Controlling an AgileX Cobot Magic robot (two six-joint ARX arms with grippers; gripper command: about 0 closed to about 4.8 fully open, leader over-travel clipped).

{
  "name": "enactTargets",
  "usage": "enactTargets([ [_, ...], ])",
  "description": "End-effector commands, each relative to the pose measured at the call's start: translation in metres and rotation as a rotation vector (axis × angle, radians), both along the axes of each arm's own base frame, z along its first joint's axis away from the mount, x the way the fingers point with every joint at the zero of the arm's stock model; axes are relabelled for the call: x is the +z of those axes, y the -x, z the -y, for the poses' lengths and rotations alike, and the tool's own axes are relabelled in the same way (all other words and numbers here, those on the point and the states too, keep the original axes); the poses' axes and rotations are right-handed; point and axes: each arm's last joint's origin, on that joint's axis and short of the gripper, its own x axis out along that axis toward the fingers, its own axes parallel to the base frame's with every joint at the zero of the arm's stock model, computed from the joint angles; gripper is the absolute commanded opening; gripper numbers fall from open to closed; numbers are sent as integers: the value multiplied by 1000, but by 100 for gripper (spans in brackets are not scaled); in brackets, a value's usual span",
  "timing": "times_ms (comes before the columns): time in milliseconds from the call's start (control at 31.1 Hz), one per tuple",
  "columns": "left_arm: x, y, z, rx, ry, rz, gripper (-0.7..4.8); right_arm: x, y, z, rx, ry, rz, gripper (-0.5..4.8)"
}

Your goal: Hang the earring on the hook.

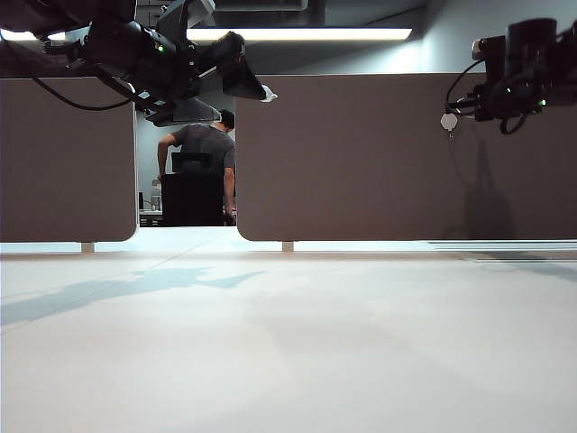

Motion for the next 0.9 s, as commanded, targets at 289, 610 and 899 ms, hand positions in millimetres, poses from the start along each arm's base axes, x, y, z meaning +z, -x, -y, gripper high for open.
enactTargets([
  [289, 3, 0, 1, 4, 2, 23, 479, -17, -14, -14, 103, 74, -77, -6],
  [610, 3, 0, 1, 4, 0, 22, 479, -48, -23, -17, 137, 88, -131, -6],
  [899, 3, 0, 0, 15, -1, 22, 479, -44, -23, -30, 138, 156, -97, -6],
])
